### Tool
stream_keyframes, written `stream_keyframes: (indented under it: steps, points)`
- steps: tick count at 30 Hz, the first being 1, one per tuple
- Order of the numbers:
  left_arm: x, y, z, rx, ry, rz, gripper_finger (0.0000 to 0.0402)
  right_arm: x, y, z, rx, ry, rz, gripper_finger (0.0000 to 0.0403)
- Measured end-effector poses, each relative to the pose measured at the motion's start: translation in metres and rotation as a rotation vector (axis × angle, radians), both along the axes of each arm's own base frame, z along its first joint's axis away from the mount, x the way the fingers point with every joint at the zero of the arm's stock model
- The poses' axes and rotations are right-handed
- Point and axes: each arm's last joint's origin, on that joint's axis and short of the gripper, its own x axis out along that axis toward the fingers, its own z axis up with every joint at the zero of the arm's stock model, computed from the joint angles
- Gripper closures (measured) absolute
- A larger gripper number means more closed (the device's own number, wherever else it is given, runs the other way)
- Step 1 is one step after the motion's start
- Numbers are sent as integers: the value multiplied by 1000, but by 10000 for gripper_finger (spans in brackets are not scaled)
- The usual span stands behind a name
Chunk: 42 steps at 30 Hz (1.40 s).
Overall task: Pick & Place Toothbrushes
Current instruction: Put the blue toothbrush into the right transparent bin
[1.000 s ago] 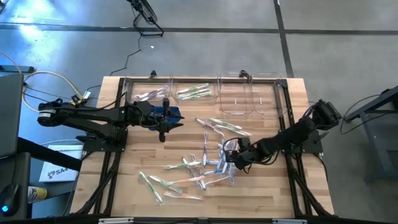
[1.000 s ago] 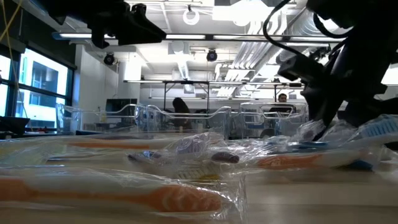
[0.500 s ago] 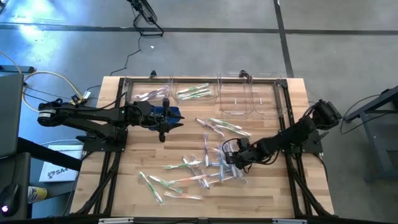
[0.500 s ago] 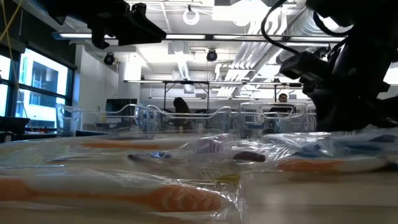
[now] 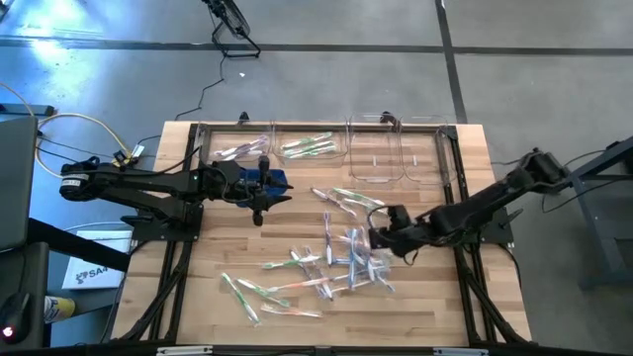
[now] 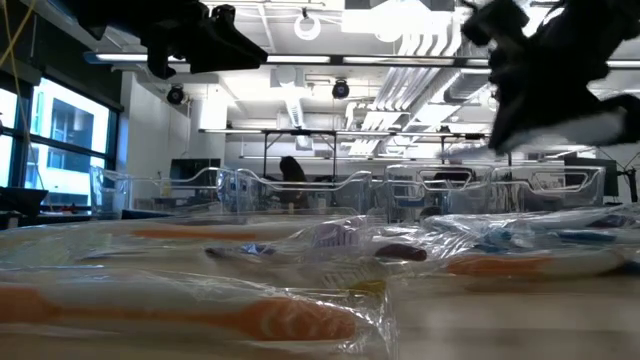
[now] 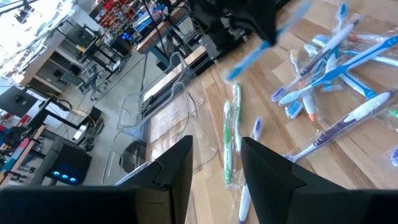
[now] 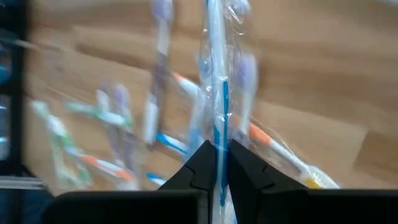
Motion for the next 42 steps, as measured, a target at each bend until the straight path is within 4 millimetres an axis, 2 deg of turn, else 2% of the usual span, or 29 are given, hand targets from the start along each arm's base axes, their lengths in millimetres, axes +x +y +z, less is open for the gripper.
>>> stream_keyframes:
  steps: [11,19,25,30,42]
  points:
    - [0,0,0,-1,0,0,270,-33,-43,60,-366,-258,-144,383]
    - [0,0,0,-7,-1,2,270,-53,-81,82,-620,-246,-300,388]
    - [0,0,0,-7,-1,2,270,-55,-111,82,-756,-102,-405,388]
    - [0,0,0,-7,-1,2,270,-56,-134,74,-805,60,-474,388]
    - [0,0,0,-6,-1,4,270,-54,-175,36,-709,418,-521,388]
